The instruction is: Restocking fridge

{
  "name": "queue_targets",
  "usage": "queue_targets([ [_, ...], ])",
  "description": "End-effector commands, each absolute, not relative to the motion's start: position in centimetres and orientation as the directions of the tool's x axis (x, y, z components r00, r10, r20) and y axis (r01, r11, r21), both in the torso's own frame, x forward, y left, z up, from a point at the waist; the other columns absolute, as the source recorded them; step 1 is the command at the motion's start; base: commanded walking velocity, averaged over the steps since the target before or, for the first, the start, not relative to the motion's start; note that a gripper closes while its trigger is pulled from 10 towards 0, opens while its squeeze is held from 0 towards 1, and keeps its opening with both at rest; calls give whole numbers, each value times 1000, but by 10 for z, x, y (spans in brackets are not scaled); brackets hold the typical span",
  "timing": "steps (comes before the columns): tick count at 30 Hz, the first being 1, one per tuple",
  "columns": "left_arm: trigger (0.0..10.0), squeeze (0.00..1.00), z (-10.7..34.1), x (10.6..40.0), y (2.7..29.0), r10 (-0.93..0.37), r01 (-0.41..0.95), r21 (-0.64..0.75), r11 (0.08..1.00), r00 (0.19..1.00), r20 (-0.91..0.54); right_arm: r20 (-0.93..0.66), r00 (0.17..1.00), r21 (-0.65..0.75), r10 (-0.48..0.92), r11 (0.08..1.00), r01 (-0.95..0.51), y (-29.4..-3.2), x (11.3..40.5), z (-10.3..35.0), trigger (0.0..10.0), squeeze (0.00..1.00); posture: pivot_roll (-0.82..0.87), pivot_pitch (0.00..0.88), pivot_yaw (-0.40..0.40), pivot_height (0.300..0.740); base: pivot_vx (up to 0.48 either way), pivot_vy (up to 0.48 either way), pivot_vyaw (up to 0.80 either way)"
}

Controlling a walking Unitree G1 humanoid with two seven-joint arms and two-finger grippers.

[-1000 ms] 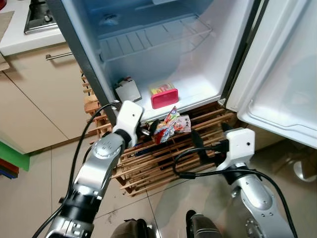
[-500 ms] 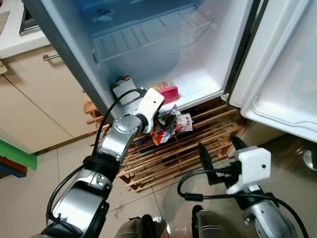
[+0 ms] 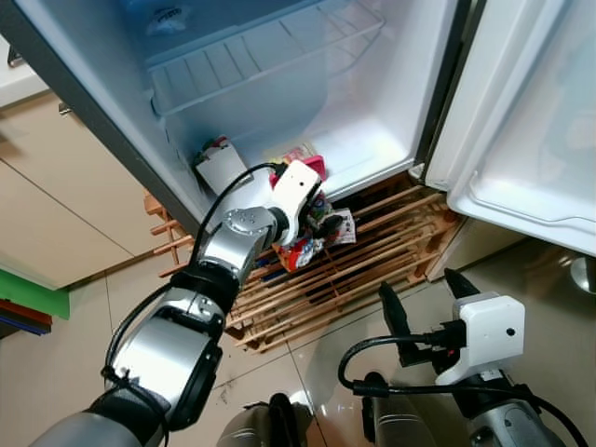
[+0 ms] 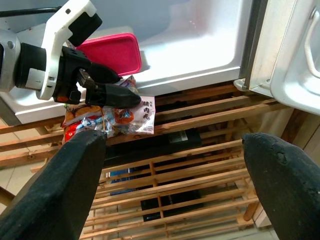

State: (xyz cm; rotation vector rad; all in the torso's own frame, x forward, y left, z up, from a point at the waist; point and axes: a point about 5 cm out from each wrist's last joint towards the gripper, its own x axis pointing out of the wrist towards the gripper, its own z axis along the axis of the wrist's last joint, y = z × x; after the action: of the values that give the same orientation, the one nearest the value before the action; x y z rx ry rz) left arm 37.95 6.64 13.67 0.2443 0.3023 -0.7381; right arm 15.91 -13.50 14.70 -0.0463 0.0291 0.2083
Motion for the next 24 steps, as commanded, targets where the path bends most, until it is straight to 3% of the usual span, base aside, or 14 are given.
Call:
queue_targets([
  [1, 10000, 0, 109, 372, 79, -564, 676, 82, 733, 670, -483, -40, 977, -35, 209, 977, -210, -132, 156, 149, 10000, 0, -309, 305, 181, 740, 0, 0, 0],
  [9, 10000, 0, 102, 370, 88, -509, 663, 97, 742, 652, -562, -39, 978, -36, 205, 978, -206, -133, 158, 149, 10000, 0, -309, 301, 181, 740, 0, 0, 0],
  [16, 10000, 0, 155, 384, 89, -590, 654, 121, 747, 735, -334, -37, 981, -36, 193, 980, -194, -135, 158, 149, 10000, 0, -293, 295, 182, 740, 0, 0, 0],
  [24, 10000, 0, 172, 365, 95, -655, 696, 60, 716, 698, -289, -28, 980, -28, 196, 980, -196, -134, 163, 149, 10000, 0, -274, 289, 180, 740, 0, 0, 0],
])
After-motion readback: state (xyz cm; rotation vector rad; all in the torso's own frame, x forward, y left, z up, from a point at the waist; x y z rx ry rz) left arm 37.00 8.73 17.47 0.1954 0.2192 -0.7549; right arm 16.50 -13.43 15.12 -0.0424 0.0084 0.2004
